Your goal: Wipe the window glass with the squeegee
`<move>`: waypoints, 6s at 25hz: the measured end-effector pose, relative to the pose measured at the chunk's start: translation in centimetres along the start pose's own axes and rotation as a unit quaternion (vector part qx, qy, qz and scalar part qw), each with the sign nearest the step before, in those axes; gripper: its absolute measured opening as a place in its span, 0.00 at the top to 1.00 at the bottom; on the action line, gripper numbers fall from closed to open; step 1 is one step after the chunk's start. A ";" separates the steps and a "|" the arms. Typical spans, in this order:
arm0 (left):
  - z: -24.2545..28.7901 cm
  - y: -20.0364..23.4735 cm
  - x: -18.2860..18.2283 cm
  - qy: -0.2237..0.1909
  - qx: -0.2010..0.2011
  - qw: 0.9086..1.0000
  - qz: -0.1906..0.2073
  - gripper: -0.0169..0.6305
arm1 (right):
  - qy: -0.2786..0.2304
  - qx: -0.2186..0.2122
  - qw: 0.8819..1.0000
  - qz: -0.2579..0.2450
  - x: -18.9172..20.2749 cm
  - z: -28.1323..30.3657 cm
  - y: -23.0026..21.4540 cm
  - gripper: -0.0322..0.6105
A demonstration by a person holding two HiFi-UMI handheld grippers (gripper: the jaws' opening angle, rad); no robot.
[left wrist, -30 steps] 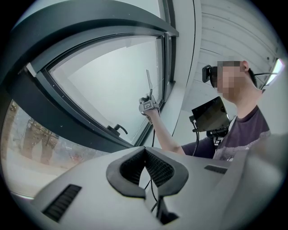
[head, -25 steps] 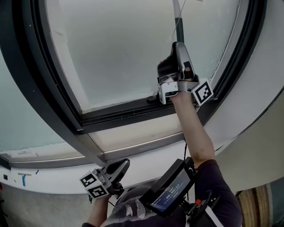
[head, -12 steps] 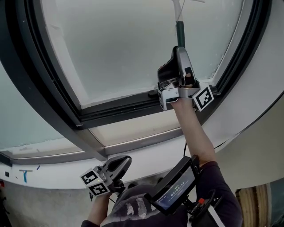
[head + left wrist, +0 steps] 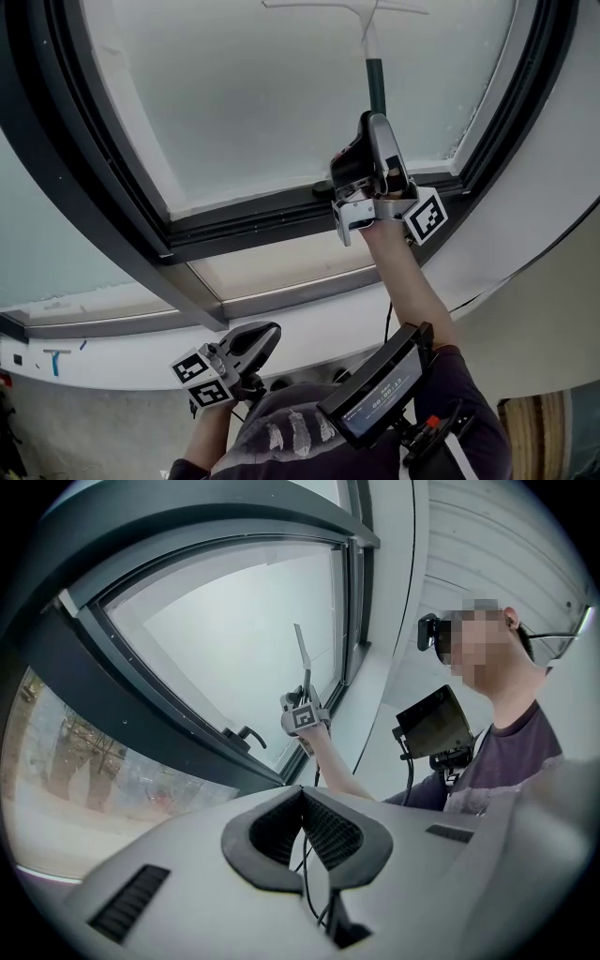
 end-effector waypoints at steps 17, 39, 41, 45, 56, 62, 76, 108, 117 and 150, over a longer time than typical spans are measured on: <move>1.2 -1.7 0.5 0.005 -0.014 1.000 0.007 0.97 | 0.006 0.036 0.999 0.037 0.9 -6.1 -0.9 0.81; 1.9 -1.8 1.1 0.014 -0.016 1.000 0.005 0.97 | -0.006 0.063 0.994 0.088 2.5 -11.1 -2.3 0.81; 2.1 -1.9 1.3 0.014 -0.014 1.000 0.002 0.97 | -0.007 0.069 0.994 0.090 2.6 -11.7 -2.2 0.81; 2.3 -2.0 1.4 0.016 -0.009 1.000 0.000 0.97 | -0.008 0.079 0.992 0.094 2.8 -12.4 -2.1 0.81; 0.1 -3.2 1.8 -0.011 0.006 1.000 0.021 0.97 | 0.003 0.080 0.992 0.097 5.7 -13.6 0.0 0.81; 0.2 -3.5 0.5 -0.015 0.013 0.999 0.033 0.97 | 0.006 0.073 0.992 0.107 5.8 -13.5 1.6 0.81; 10.9 0.9 -13.0 -0.104 0.016 0.980 0.170 0.58 | 0.109 0.012 0.986 0.123 7.4 -10.7 2.5 0.81; 10.0 0.3 -21.9 0.111 0.105 0.967 0.203 0.83 | 0.410 0.012 0.909 -0.066 10.9 -10.9 1.9 0.80; 11.7 1.1 -19.0 0.134 0.119 0.969 0.169 0.83 | 0.470 -0.012 0.878 -0.091 13.7 -8.3 2.0 0.79; 13.1 3.6 -31.9 0.066 0.024 0.970 0.235 0.86 | 0.367 0.027 0.928 -0.066 9.8 -11.9 0.0 0.80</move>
Point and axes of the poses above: the fingertips, and each gripper's own axes: z forward along the fingers, y to its left, x out of its underside, the point moved 10 cm from there along -z, backward along the fingers, and after that the axes turned 12 degrees about z, right-handed, at the moved point
